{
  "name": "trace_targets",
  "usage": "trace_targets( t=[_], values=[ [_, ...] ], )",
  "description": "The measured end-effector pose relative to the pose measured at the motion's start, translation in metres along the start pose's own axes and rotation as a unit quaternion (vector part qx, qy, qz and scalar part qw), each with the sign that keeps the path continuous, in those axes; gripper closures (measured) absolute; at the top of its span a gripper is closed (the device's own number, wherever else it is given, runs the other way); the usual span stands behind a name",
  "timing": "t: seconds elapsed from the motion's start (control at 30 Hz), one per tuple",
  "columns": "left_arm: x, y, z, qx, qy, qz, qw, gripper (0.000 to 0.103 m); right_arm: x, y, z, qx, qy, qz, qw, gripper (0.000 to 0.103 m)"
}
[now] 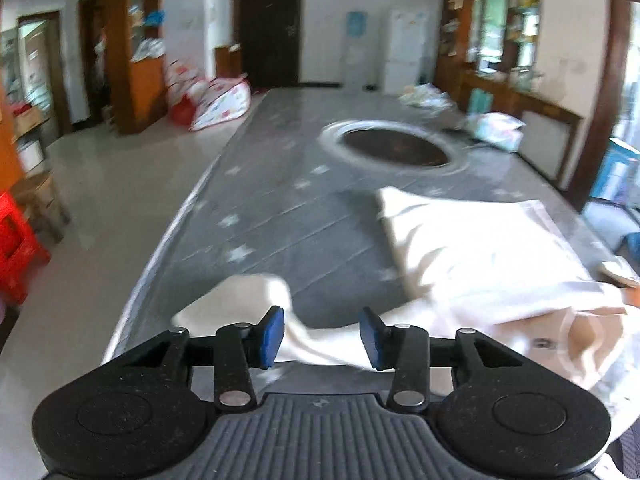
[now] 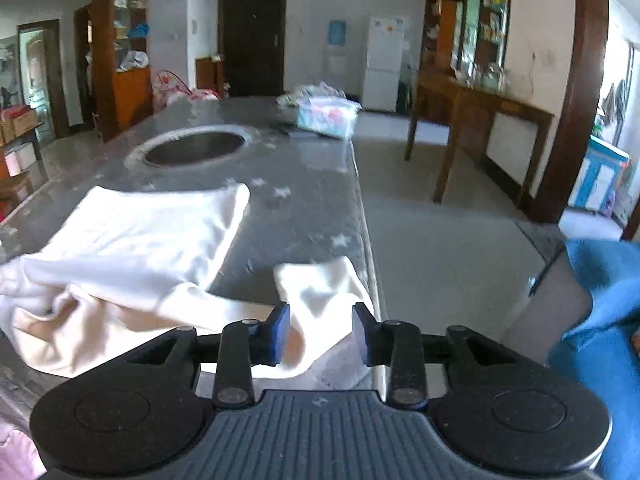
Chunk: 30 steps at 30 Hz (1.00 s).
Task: Fold clothes
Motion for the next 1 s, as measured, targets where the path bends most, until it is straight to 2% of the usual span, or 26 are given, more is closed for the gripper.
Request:
trace_targets(
  t=[0.13, 0.33, 0.5, 0.7, 0.73, 0.8, 0.83, 0.87, 0.9, 1.0],
  values=[
    [0.000, -0.050, -0.005, 0.083, -0.003, 0.024, 0.9962, 0.055, -0.012, 0.032, -0.004, -0.057, -0.016, -0.015, 0.998, 0.069],
    [0.017, -0.118, 0.007, 0.160, 0.015, 0.080, 0.9837, 0.055, -0.013, 0.097, 0.005, -0.158, -0.009, -0.058, 0.986, 0.070],
    [0.033, -0.145, 0.021, 0.183, 0.034, 0.103, 0.9771, 0.055, 0.000, 0.144, 0.016, -0.217, 0.010, -0.096, 0.971, 0.070],
    [0.046, -0.158, 0.028, 0.203, 0.046, 0.113, 0.9715, 0.058, 0.018, 0.180, 0.030, -0.252, 0.041, -0.107, 0.961, 0.071],
    [0.048, -0.159, 0.029, 0.206, 0.047, 0.116, 0.9706, 0.060, 0.021, 0.182, 0.033, -0.251, 0.046, -0.108, 0.961, 0.075],
    [0.051, -0.162, 0.031, 0.208, 0.046, 0.126, 0.9690, 0.083, 0.029, 0.184, 0.037, -0.250, 0.057, -0.108, 0.961, 0.085],
    [0.052, -0.162, 0.031, 0.209, 0.046, 0.129, 0.9684, 0.087, 0.031, 0.184, 0.038, -0.249, 0.058, -0.109, 0.961, 0.093],
    [0.052, -0.162, 0.029, 0.211, 0.045, 0.130, 0.9678, 0.090, 0.033, 0.184, 0.038, -0.248, 0.060, -0.111, 0.960, 0.096],
    [0.051, -0.162, 0.027, 0.216, 0.042, 0.131, 0.9668, 0.094, 0.035, 0.184, 0.038, -0.249, 0.061, -0.112, 0.960, 0.097],
    [0.048, -0.161, 0.014, 0.232, 0.030, 0.134, 0.9628, 0.096, 0.030, 0.181, 0.024, -0.262, 0.054, -0.116, 0.957, 0.101]
  ],
)
Point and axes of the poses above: each gripper's, at about its wrist camera, not at the fingertips, and z roughly the way its jaws point, y to its left, x to its underside, the point moved 10 cm from there along z, roughly the way its jaws point, and after that the axes turned 9 degrees about -y, right-handed, at the moved point
